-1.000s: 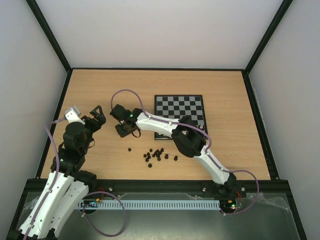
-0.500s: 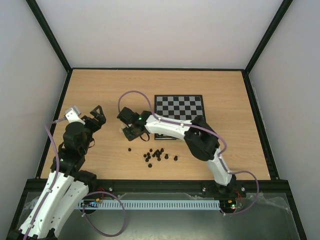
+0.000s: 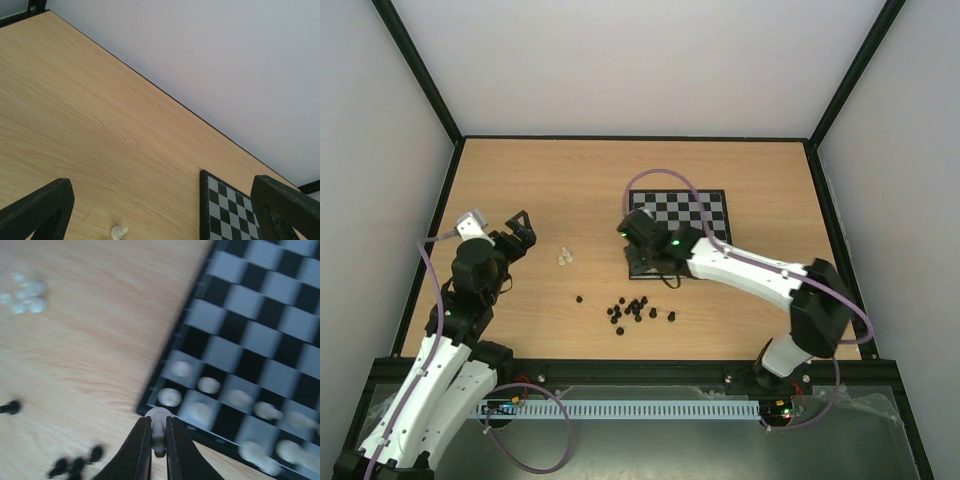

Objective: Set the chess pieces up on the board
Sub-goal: Place the chess piece on the chessboard.

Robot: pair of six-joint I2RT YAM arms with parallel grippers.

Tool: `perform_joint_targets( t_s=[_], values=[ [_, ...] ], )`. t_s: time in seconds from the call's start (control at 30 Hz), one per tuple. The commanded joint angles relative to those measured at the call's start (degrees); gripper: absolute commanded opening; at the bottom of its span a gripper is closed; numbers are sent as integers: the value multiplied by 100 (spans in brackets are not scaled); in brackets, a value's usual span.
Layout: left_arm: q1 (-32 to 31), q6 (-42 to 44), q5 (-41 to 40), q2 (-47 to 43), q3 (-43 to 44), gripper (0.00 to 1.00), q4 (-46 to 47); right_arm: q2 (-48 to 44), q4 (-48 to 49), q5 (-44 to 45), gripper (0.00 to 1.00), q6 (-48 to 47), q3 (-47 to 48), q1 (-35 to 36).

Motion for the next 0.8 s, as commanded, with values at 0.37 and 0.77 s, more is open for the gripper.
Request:
perform_joint_targets(
  t_s=[0.37, 0.77],
  values=[
    [27, 77, 100, 113, -56, 99, 252, -2216, -594, 373, 8, 305, -1774, -2104],
    [35, 73, 255, 130, -96, 100, 336, -1900, -288, 466, 9, 745, -2185, -2596]
  ],
)
